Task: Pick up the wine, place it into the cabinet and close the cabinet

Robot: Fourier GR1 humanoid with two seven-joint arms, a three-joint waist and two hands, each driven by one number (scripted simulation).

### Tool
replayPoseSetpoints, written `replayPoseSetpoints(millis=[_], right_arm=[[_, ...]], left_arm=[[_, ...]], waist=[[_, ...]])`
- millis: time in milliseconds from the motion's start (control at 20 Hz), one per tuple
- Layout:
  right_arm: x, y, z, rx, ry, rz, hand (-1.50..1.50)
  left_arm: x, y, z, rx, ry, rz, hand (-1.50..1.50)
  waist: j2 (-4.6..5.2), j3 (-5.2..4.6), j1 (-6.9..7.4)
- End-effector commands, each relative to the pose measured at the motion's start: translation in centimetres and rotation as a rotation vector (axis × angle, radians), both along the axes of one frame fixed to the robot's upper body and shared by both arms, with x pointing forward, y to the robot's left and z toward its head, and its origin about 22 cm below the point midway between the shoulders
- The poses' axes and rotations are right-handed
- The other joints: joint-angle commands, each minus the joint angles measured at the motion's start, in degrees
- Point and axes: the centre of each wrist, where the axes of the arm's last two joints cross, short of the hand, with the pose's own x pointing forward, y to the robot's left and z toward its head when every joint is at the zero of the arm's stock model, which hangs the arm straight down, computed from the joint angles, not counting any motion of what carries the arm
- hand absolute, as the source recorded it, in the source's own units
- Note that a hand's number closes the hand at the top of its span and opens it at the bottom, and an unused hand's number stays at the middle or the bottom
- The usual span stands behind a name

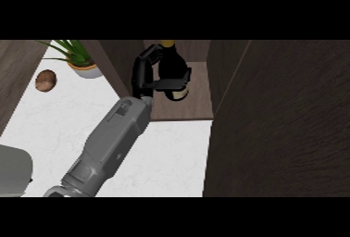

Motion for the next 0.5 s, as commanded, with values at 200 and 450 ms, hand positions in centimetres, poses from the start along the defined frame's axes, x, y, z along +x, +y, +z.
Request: replayPoseSetpoints(millis=[200, 450], right_arm=[[-0.9, -0.3, -0.3, 0.060, -0.043, 0.054, -1.50], [-1.8, 0.8, 0.6, 0.035, -0.028, 0.080, -1.50]], left_arm=[[2.3, 1.3, 0.9, 0.054, -0.067, 0.071, 1.50], [2.8, -0.8, 2.1, 0.044, -0.059, 0.092, 1.50]], waist=[[0.34, 0.05, -0.27], [0.31, 0.01, -0.64]])
